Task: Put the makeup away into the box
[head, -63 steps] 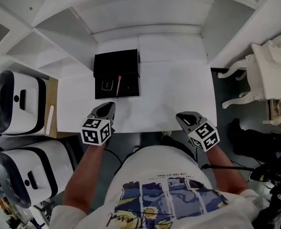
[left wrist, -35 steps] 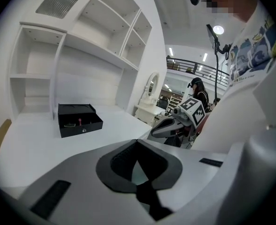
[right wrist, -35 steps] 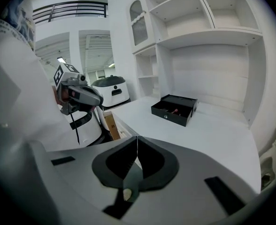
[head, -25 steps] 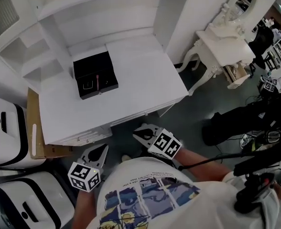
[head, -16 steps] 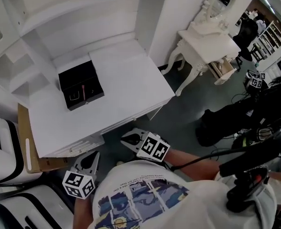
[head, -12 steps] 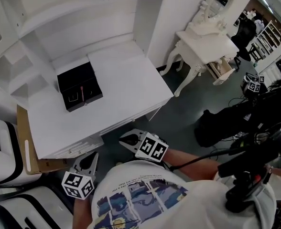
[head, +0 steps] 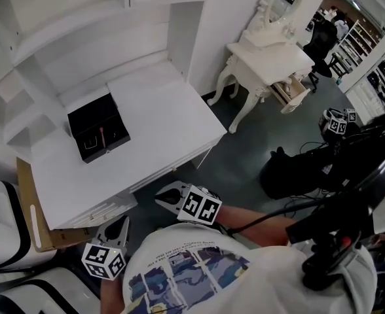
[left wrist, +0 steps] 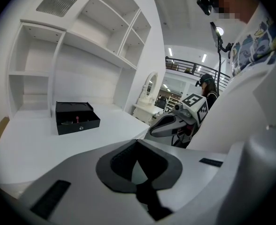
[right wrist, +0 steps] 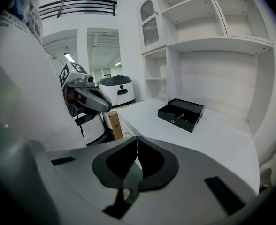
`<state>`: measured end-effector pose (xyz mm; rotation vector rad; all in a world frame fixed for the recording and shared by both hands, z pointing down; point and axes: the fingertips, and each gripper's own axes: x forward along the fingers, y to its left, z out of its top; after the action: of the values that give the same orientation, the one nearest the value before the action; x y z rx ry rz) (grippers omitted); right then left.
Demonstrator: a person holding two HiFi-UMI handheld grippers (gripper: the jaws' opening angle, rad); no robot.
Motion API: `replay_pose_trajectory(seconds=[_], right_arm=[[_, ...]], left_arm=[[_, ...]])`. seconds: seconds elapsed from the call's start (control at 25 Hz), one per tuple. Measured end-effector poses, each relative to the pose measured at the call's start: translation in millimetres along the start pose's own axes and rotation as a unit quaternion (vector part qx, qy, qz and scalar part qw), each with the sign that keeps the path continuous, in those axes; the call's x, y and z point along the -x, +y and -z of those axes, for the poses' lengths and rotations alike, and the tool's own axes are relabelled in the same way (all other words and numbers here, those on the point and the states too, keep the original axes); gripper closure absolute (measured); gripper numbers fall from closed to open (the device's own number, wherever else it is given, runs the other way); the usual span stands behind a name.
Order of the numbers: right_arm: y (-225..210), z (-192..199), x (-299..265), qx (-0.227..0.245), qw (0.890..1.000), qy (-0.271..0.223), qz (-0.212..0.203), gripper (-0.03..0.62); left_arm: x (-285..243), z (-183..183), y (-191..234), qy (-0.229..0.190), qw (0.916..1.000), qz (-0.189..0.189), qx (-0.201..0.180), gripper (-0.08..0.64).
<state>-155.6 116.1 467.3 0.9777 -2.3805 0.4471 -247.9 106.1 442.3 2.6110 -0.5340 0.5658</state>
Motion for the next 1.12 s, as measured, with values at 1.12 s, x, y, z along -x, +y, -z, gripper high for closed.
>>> replay_pose_trajectory(seconds=[1.12], right_arm=[[6.0,5.8,-23.2,-0.004,1.000,0.015,-0.010,0.566]], left_arm=[[4.3,12.6,18.7,0.010,0.9999,-0.006,0.009,0.546]])
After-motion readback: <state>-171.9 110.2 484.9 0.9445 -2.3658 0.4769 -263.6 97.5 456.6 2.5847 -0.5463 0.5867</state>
